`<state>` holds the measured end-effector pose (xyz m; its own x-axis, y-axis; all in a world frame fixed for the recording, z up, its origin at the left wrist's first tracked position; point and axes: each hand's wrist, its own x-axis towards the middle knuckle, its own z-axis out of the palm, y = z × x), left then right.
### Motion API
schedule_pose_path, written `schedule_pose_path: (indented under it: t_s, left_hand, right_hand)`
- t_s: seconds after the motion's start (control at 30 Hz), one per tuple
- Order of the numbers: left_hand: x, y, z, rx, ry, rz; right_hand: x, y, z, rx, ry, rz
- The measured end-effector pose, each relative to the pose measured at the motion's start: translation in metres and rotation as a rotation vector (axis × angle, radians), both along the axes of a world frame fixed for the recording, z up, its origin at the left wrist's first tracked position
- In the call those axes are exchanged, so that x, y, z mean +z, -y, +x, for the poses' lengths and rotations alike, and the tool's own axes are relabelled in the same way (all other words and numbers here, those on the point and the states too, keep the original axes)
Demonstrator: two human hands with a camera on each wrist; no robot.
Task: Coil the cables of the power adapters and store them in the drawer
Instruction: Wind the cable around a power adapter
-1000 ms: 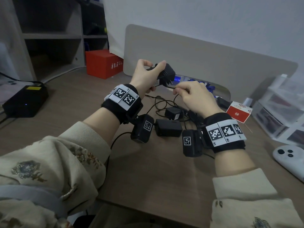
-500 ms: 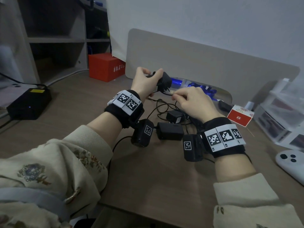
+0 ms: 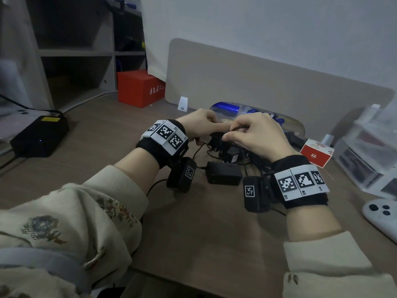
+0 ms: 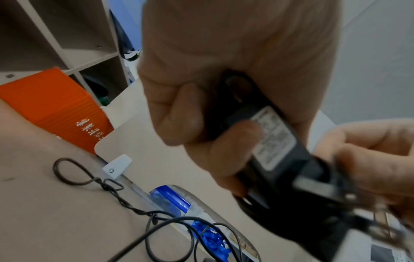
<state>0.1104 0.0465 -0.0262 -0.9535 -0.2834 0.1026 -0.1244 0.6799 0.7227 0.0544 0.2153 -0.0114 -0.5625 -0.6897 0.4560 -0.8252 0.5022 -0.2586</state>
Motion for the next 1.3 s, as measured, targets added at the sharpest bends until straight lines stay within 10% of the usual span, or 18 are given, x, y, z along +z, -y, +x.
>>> schedule_pose_path:
  t_s: [0.47, 1.3]
  left_hand:
    - [0.009, -0.009, 0.013, -0.428, -0.165, 0.556]
    - [0.015, -0.015, 0.005, 0.018, -0.225, 1.276]
  right_hand:
    - [-0.012, -0.002, -0.024, 0.208, 0.183, -0.413]
    - [-0.012, 0.019, 0.001, 0.241, 0.182, -0.259]
